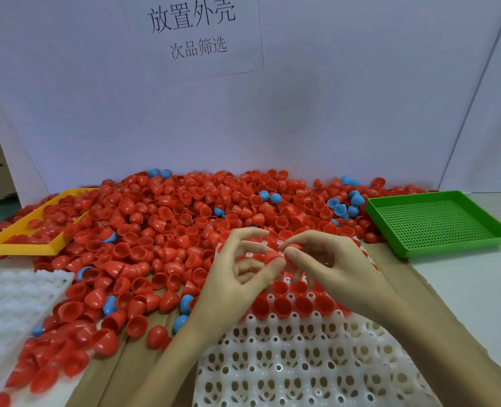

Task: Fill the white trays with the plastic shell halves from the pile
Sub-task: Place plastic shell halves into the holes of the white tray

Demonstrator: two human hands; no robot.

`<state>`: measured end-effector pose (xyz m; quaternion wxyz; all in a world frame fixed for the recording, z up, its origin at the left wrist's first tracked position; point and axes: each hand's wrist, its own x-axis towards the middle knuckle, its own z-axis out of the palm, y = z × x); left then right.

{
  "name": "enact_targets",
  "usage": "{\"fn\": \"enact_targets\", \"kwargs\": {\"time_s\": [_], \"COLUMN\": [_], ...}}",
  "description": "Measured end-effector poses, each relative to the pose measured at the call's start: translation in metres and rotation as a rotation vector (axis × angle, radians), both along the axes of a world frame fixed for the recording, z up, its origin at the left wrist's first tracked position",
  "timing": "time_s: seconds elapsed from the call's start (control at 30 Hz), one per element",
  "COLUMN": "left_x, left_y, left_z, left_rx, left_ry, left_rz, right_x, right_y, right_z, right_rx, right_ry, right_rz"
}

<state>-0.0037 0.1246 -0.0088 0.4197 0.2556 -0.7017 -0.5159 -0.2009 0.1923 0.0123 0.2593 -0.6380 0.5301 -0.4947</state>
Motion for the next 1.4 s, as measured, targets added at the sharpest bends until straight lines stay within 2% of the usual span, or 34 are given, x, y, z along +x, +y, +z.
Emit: {"fn": "enact_targets", "kwargs": {"time_s": [0.1,0.3,0.47,0.7,0.9,1.1,1.17,1.33,1.4], "left_x": [0.001,0.001,0.001,0.001,0.002,-0.002,-0.001,0.008,0.010], "left_y": [0.001,0.003,0.002,0.001,0.000,0.002,0.001,-0.008,-0.012], "left_z": [0.002,0.005,0.003,0.004,0.002,-0.007,-0.006,-0.007,-0.011], "left_rx": [-0.071,0.164,0.169,-0.034,-0.065,-0.079,-0.147,-0.600,-0.692], "left_ry": [-0.002,0.096,0.116,0.076,-0.002,-0.085,-0.154,-0.463,-0.548], "left_rz": [-0.041,-0.029,-0.014,0.018,-0.018,0.026,0.090,0.230,0.257], "right_x": [0.001,0.004,0.001,0.000,-0.003,-0.006,-0.019,-0.065,-0.081], "right_y": [0.000,0.002,0.004,0.003,0.006,0.003,0.004,0.011,0.016], "right_z": [0.000,0.004,0.007,0.003,0.006,0.002,0.007,0.020,0.023], "right_rx": [0.027,-0.006,-0.061,-0.088,-0.122,-0.072,0.010,0.258,0.348], "right_ry": [-0.035,-0.132,-0.033,0.054,0.188,0.385,0.440,0.552,0.544], "right_rz": [-0.020,-0.023,0.022,0.017,0.092,-0.004,-0.024,-0.057,-0.033]}}
